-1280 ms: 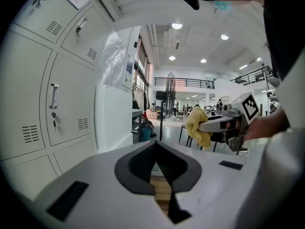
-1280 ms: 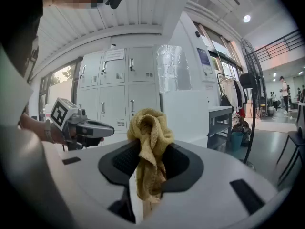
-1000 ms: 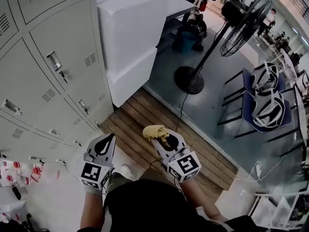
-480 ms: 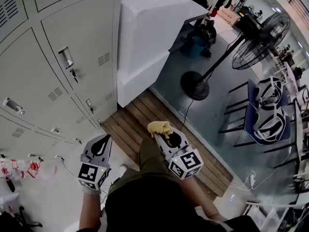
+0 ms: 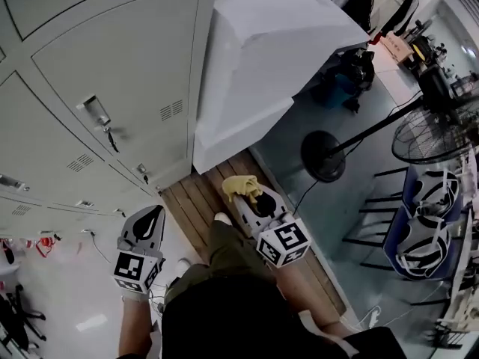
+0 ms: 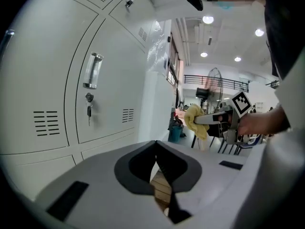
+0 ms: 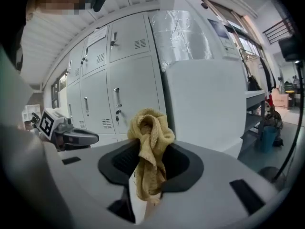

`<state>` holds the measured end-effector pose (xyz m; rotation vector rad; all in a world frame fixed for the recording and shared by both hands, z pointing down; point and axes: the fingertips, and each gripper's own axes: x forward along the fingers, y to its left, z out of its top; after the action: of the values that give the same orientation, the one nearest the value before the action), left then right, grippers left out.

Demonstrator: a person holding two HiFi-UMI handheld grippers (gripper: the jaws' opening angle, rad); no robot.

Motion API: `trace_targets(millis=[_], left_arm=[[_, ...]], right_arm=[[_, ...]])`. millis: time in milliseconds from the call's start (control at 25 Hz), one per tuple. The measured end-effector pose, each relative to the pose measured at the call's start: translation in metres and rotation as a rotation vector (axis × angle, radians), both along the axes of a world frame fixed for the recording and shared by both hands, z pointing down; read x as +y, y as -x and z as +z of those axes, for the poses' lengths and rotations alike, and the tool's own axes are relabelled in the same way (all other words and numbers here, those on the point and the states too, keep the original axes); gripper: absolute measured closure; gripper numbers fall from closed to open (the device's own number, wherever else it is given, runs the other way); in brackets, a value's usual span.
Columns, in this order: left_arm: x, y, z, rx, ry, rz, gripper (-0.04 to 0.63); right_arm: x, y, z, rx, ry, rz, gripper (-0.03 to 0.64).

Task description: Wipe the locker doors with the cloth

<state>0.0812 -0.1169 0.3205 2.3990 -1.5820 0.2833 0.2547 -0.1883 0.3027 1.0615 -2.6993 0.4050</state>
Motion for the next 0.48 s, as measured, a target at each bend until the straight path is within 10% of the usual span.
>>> trace_targets(millis=[480], left_arm=[[-0.077, 0.000, -0.039, 0.025, 0.076, -0.474, 0.586]], right_arm=[[-0.144, 0.053, 0.009, -0.091, 0.274, -0.396, 0.479]])
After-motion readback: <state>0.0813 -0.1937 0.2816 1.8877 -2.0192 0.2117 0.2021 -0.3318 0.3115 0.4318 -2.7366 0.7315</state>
